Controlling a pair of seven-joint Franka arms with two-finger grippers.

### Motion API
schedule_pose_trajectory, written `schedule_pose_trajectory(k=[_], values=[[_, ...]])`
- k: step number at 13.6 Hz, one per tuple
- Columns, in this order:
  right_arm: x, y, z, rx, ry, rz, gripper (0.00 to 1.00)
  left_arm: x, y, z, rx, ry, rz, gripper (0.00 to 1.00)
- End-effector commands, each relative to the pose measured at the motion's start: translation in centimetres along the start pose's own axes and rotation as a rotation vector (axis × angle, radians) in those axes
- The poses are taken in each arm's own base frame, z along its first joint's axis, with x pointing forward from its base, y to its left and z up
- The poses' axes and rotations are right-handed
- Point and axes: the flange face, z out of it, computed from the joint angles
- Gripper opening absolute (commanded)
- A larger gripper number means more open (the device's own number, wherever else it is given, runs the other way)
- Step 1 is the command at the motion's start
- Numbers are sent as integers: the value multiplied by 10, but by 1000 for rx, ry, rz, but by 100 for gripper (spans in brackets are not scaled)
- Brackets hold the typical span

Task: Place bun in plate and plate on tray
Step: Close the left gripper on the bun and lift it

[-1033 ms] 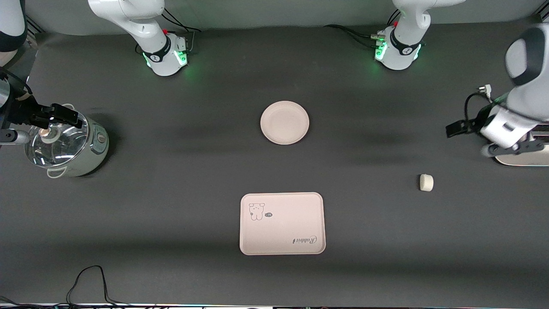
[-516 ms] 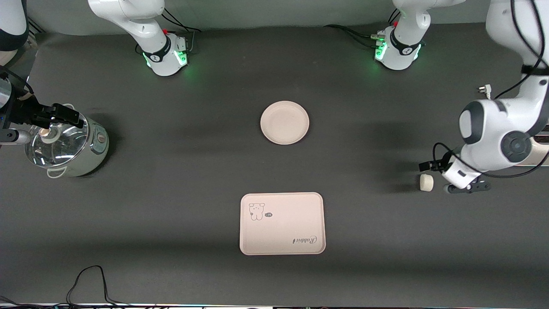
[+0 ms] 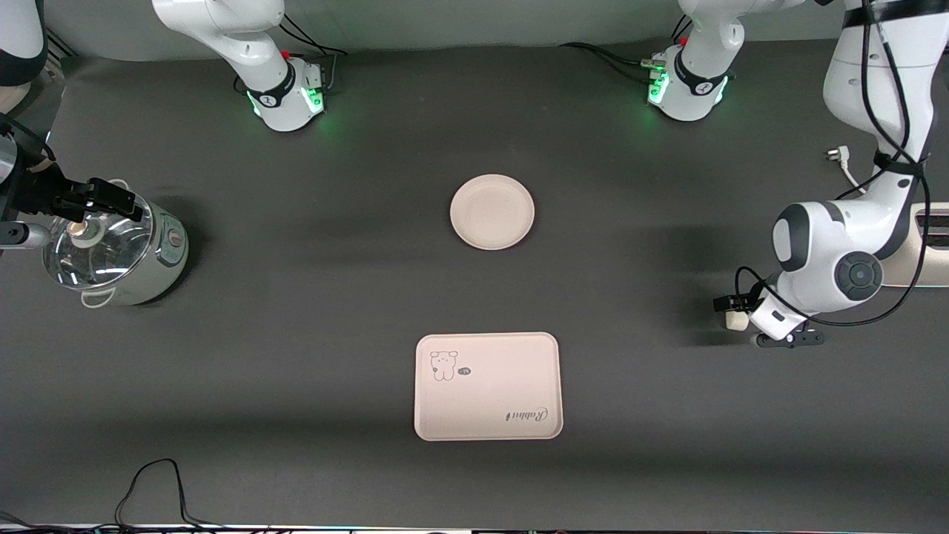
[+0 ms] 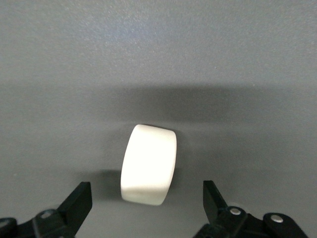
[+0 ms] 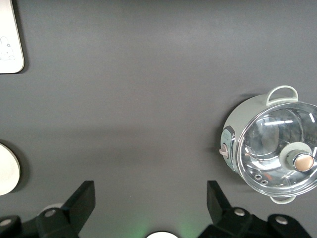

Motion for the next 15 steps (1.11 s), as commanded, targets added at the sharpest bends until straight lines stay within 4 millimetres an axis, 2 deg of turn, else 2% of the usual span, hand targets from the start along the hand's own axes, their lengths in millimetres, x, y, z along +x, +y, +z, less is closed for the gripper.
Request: schedule_pose_trajectory(k=[1, 2, 3, 5, 6, 7, 9, 11, 12, 15], values=[[-3, -2, -7, -16, 4, 18, 100, 7, 0, -3, 3, 12, 14, 99], [-3, -2, -7, -16, 3, 18, 100, 7, 0, -2, 3, 11, 11, 98], [-3, -2, -7, -16, 3, 19, 100, 7, 0, -2, 3, 11, 13, 92], [-3, -2, -7, -16, 3, 18, 100, 11, 0, -5, 3, 18, 14, 64], [-3, -2, -6, -16, 1, 19, 100, 13, 1, -8, 3, 17, 14, 54], [-4, -1, -7, -17, 3, 19, 100, 18, 1, -11, 3, 21, 10, 49], [-4, -1, -6, -17, -1, 18, 100, 19, 0, -12, 3, 21, 13, 48], [-4, -2, -6, -17, -2, 18, 100, 17, -2, -16, 3, 24, 12, 38], [-3, -3, -6, -18, -1, 16, 100, 16, -3, -20, 4, 20, 12, 37], [-3, -3, -5, -18, -2, 18, 100, 9, -12, -52, 5, -2, -2, 27]])
